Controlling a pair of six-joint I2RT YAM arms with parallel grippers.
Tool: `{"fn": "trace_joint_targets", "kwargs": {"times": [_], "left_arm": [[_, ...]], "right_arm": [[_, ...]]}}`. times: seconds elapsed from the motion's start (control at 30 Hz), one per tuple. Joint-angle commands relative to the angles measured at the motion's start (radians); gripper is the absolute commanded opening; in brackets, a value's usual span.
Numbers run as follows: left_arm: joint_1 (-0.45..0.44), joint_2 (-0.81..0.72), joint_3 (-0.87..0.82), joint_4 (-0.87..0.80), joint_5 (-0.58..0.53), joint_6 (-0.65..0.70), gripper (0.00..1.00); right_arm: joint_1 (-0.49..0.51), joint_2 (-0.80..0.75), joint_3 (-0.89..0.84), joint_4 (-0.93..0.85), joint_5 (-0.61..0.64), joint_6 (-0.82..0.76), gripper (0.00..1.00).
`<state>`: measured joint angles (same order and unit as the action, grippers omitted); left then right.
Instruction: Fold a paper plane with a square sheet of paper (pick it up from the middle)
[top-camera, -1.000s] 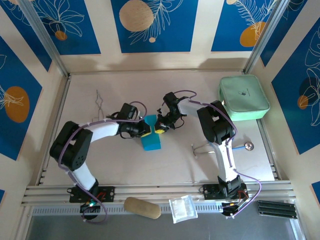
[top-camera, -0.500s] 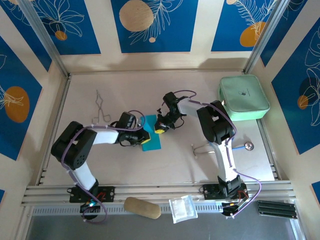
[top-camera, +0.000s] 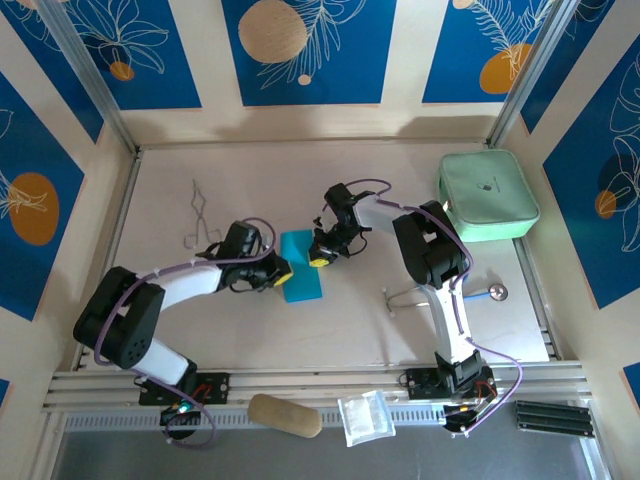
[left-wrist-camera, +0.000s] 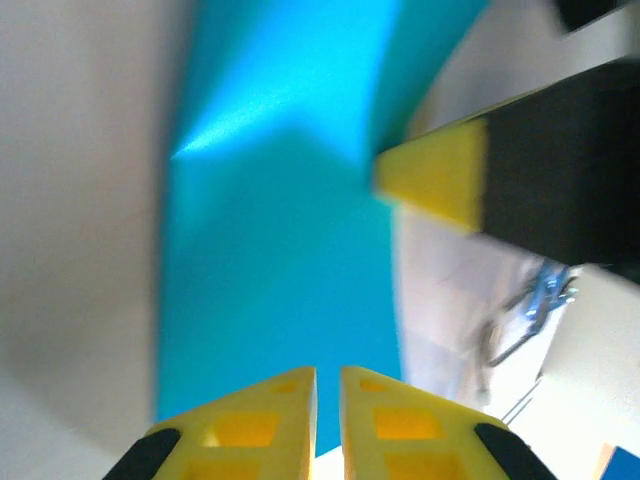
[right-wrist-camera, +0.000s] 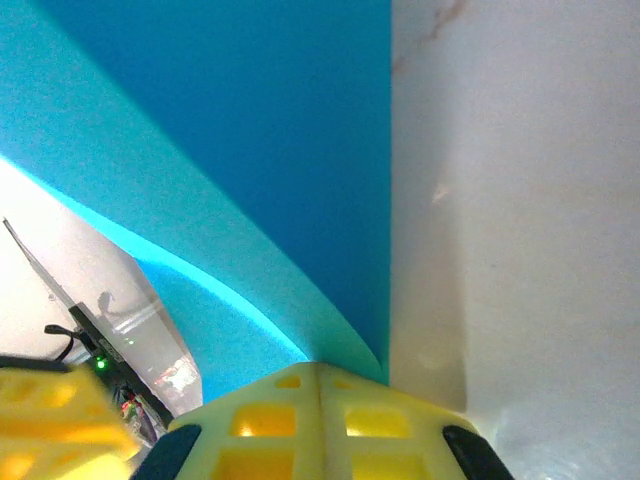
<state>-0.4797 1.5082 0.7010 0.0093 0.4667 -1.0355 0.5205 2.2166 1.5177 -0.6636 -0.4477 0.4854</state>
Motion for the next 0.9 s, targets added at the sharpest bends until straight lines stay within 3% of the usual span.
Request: {"fn": "trace_joint_targets", "kwargs": {"times": [0.0, 0.2, 0.4, 0.7, 0.87], "left_arm": [[0.006, 0.046, 0.080, -0.052, -0.042, 0.041, 0.14], [0.006, 0.166, 0.086, 0.031, -0.021, -0.002, 0.14], [0.012, 0.177, -0.007, 0.036, -0.054, 0.009, 0.14], [0.079, 0.017, -0.152, -0.067, -0.075, 0.075, 0.14], [-0.006, -0.076, -0.076, -0.052, -0.039, 0.069, 0.16]], "right_arm": [[-0.019, 0.147, -0.071, -0.080, 0.377, -0.006, 0.00], [-0.018, 0.147, -0.071, -0.083, 0.376, -0.005, 0.00], [-0.018, 0.152, -0.070, -0.082, 0.379, -0.005, 0.00], [-0.018, 0.153, -0.058, -0.087, 0.390, -0.006, 0.00], [-0.017, 0.156, -0.056, -0.091, 0.393, -0.008, 0.00]]}}
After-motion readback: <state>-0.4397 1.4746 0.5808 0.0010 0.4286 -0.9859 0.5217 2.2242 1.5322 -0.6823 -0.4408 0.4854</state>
